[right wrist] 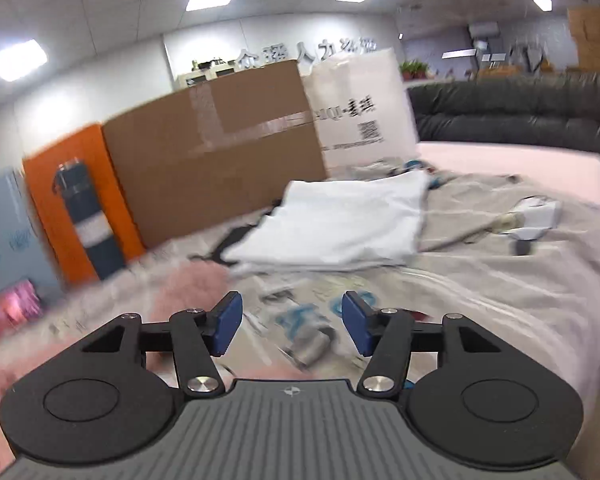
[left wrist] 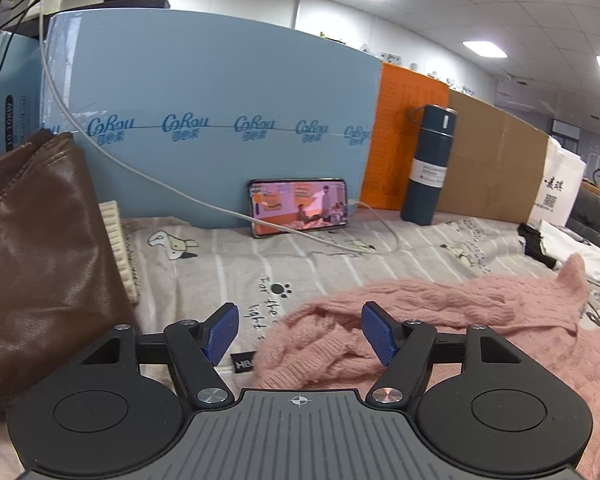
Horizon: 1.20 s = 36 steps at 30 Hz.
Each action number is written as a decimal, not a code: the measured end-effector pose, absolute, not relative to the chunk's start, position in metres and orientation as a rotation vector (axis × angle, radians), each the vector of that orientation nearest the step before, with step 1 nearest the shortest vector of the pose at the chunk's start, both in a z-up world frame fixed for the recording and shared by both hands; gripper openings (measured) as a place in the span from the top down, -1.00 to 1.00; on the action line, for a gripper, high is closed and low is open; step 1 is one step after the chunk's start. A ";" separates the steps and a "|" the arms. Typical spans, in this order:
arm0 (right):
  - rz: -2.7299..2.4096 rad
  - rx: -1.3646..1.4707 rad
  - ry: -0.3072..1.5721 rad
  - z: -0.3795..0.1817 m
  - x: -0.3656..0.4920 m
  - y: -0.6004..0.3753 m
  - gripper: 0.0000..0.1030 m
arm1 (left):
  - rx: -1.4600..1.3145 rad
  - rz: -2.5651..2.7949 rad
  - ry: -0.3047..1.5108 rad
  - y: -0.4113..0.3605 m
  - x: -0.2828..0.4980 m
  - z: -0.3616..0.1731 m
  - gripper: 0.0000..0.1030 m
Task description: Fold clothes
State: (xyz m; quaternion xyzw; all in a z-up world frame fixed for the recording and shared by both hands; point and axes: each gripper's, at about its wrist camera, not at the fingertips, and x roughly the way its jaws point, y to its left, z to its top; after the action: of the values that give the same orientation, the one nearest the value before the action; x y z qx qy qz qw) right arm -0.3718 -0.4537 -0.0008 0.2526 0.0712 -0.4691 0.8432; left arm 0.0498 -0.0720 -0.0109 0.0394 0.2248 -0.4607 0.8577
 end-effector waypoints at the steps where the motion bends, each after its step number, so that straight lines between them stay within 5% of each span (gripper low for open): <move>1: -0.977 0.572 0.162 -0.001 -0.363 -0.465 -0.05 | 0.080 -0.963 0.476 -0.072 0.051 -0.011 -0.37; 15: -0.847 0.633 0.420 -0.023 -0.233 -0.522 -0.05 | 0.157 -0.968 0.558 -0.106 0.062 -0.024 -0.40; 18: -0.822 0.557 0.421 -0.024 -0.225 -0.510 0.26 | 0.159 -0.994 0.641 -0.111 0.070 -0.031 -0.73; 20: -0.802 0.491 0.401 -0.020 -0.223 -0.500 0.68 | 0.175 -1.021 0.658 -0.115 0.069 -0.037 -0.79; 22: -0.818 0.420 0.375 -0.013 -0.225 -0.492 0.71 | 0.196 -1.049 0.653 -0.118 0.066 -0.041 -0.77; 24: -0.861 0.325 0.350 -0.003 -0.227 -0.484 0.71 | 0.219 -1.080 0.620 -0.121 0.060 -0.039 -0.28; 25: -0.881 0.280 0.341 0.002 -0.228 -0.481 0.71 | 0.230 -1.095 0.604 -0.122 0.058 -0.039 0.59; 26: -0.900 0.239 0.334 0.006 -0.229 -0.479 0.71 | 0.231 -1.111 0.576 -0.123 0.055 -0.036 0.76; 30: -0.990 0.104 0.341 0.010 -0.235 -0.478 0.71 | 0.298 -1.083 0.414 -0.129 0.047 -0.020 0.76; 34: -1.042 0.057 0.417 -0.001 -0.237 -0.486 0.70 | 0.371 -1.076 0.480 -0.144 0.057 -0.027 0.62; 36: -1.070 0.069 0.507 -0.018 -0.234 -0.497 0.50 | 0.398 -1.068 0.507 -0.147 0.059 -0.033 0.53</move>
State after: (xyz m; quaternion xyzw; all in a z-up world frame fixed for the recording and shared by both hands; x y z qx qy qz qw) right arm -0.2344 -0.4970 -0.0178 0.0324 0.2387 -0.5042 0.8293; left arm 0.0590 -0.1471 -0.0332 0.1862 0.2376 -0.4999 0.8118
